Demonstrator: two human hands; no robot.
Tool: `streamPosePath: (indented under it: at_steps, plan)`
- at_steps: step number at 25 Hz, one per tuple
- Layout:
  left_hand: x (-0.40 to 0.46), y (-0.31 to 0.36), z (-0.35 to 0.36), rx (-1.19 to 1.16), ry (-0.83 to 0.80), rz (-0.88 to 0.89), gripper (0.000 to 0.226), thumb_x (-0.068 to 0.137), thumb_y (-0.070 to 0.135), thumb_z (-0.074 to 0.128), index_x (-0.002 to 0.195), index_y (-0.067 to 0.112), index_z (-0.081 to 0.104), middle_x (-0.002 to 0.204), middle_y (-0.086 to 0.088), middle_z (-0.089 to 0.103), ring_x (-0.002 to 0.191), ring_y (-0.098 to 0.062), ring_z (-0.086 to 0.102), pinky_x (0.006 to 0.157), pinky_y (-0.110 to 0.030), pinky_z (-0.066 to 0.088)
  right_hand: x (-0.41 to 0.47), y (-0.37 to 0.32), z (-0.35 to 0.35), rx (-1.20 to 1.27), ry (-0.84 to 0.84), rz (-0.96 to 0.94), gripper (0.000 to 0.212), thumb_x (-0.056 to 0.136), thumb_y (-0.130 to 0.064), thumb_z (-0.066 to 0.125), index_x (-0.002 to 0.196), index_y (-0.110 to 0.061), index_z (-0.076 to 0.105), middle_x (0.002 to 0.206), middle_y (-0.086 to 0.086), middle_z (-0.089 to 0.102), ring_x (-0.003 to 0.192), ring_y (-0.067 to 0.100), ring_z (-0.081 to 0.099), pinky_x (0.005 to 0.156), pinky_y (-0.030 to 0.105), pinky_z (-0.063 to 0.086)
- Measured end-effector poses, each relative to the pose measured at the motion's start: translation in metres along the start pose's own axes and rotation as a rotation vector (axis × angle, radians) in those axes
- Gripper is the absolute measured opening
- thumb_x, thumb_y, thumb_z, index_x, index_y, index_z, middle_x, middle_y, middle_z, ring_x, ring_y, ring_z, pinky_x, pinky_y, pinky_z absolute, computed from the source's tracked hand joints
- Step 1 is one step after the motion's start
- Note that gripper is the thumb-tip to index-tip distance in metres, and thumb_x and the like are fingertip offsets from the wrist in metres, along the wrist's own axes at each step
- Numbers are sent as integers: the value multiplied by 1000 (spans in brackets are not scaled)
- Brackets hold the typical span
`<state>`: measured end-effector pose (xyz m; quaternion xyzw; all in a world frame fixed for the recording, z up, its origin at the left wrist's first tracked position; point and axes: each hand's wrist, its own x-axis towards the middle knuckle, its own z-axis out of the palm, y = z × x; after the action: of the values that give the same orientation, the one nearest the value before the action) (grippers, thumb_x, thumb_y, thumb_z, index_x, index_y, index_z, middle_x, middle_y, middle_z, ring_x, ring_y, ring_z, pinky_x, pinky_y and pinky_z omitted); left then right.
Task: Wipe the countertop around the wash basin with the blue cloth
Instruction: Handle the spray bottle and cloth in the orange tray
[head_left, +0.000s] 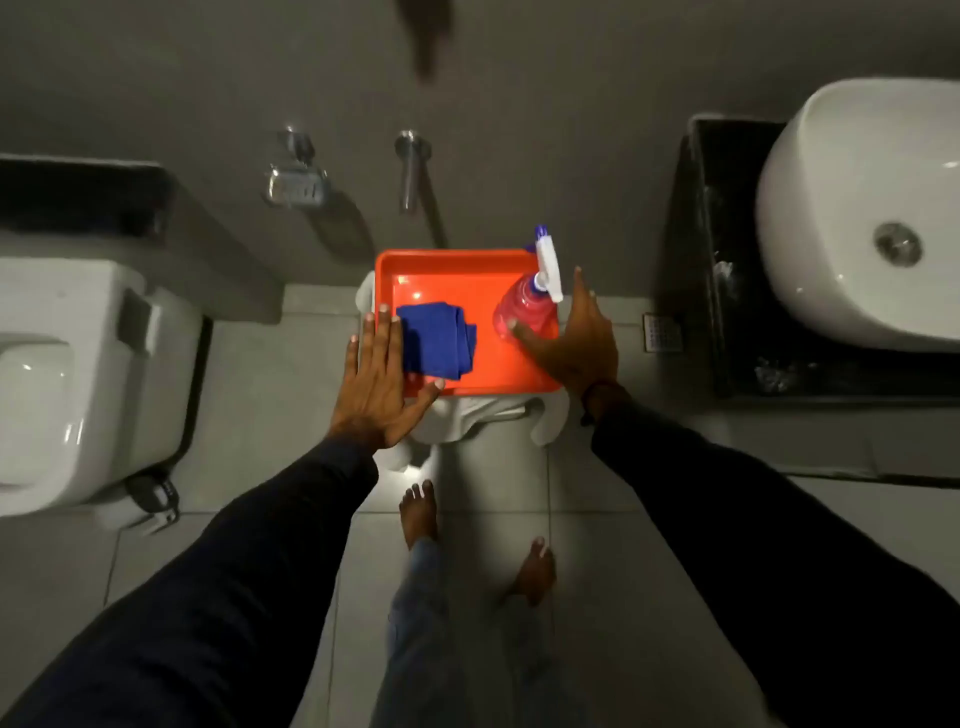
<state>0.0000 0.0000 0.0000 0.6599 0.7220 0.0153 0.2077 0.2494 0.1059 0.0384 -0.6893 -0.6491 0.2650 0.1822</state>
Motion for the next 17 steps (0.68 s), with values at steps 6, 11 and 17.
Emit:
streamPosePath:
  at_steps: [6, 11, 17]
  plan:
    - [14, -12, 29, -66, -22, -82, 104, 96, 70, 36, 161, 8, -15, 171, -12, -20, 159, -31, -15, 129, -49, -4, 50, -7, 39, 383, 104, -23, 62, 78, -28, 82, 131, -7, 58, 119, 10, 69, 109, 23, 67, 98, 40, 54]
    - [13, -16, 43, 10, -74, -134, 104, 94, 72, 27, 161, 3, -13, 170, -18, -17, 159, -34, -12, 131, -52, 2, 76, -14, 48, 522, 90, -22, 44, 87, -25, 72, 123, -3, 63, 112, 11, 72, 104, 20, 69, 95, 30, 55]
    - [9, -21, 53, 97, -80, -122, 113, 87, 80, 19, 161, -2, -6, 170, -24, -9, 159, -40, -4, 130, -53, 7, 83, -39, 39, 517, 28, -53, 26, 89, -17, 68, 112, -5, 67, 78, 16, 72, 65, 19, 72, 72, 41, 61]
